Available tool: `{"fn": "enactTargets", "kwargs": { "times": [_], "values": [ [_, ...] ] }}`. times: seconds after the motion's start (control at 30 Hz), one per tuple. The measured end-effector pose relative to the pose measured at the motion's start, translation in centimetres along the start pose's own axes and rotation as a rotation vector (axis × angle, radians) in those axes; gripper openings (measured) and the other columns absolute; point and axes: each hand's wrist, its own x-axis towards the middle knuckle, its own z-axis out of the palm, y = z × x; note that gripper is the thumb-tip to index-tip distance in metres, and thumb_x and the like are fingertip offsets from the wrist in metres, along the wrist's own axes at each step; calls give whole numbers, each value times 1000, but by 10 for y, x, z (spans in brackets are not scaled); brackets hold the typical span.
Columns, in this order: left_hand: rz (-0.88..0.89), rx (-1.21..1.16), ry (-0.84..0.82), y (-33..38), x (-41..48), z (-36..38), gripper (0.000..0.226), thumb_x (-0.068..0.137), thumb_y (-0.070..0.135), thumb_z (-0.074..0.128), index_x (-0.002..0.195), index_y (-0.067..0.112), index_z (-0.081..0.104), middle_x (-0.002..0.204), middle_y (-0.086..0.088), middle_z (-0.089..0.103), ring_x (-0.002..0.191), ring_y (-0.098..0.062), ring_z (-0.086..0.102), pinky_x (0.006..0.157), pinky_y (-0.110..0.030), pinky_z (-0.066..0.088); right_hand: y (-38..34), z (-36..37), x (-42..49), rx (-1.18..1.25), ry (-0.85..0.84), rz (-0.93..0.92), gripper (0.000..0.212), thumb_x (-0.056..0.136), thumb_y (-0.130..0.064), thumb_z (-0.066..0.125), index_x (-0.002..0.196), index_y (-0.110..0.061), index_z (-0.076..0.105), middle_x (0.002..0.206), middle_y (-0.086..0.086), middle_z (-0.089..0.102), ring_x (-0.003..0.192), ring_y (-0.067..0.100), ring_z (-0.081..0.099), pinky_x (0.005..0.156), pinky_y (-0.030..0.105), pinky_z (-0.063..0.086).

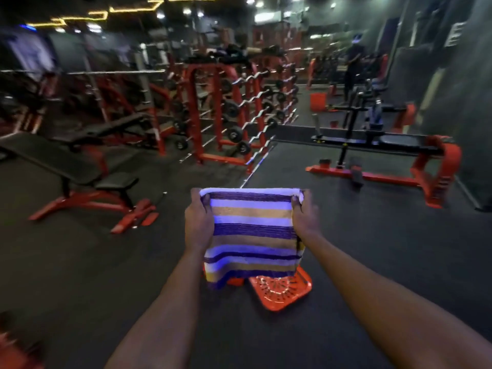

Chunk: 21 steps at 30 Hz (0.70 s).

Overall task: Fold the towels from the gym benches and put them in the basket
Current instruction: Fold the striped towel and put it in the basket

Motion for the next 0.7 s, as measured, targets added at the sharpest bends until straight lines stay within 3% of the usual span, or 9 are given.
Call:
{"fn": "enactTargets", "kwargs": {
  "times": [0.13, 0.3, 0.47, 0.57, 0.7],
  "values": [
    [-51, 36, 35, -71, 61, -21, 14, 104, 26, 40, 112, 15, 45, 70, -3, 55, 61, -24, 52, 55, -31, 32, -9, 104, 43, -4, -87, -2, 16, 104, -29, 42, 109, -15, 47, 89, 6, 61, 79, 21, 58, 67, 33, 38],
    [-117, 74, 15, -160, 134, -5, 16, 104, 26, 40, 115, 16, 44, 76, -10, 59, 70, -31, 58, 61, -34, 38, 1, 211, 104, -21, -137, -10, 15, 104, -24, 43, 108, -11, 47, 82, 3, 57, 71, 17, 54, 62, 30, 33],
    [-162, 121, -50, -249, 220, 43, 22, 103, 33, 38, 121, 21, 40, 88, -19, 65, 80, -39, 63, 68, -46, 51, 39, 313, 183, -16, -184, 47, 12, 103, -22, 43, 107, -11, 46, 82, 2, 57, 70, 14, 54, 57, 29, 32],
    [-209, 129, -136, -292, 271, 76, 20, 103, 31, 39, 122, 24, 38, 83, -16, 63, 76, -38, 61, 66, -41, 47, 65, 369, 231, -28, -161, 119, 13, 103, -22, 44, 108, -10, 47, 81, 6, 58, 72, 22, 55, 58, 30, 30],
    [-300, 112, -255, -335, 311, 114, 10, 102, 34, 39, 108, 25, 40, 77, -9, 61, 70, -30, 60, 62, -33, 40, 93, 412, 265, -77, -146, 231, 15, 103, -24, 43, 113, -13, 47, 82, 3, 57, 67, 12, 53, 54, 27, 33]
  ]
}}
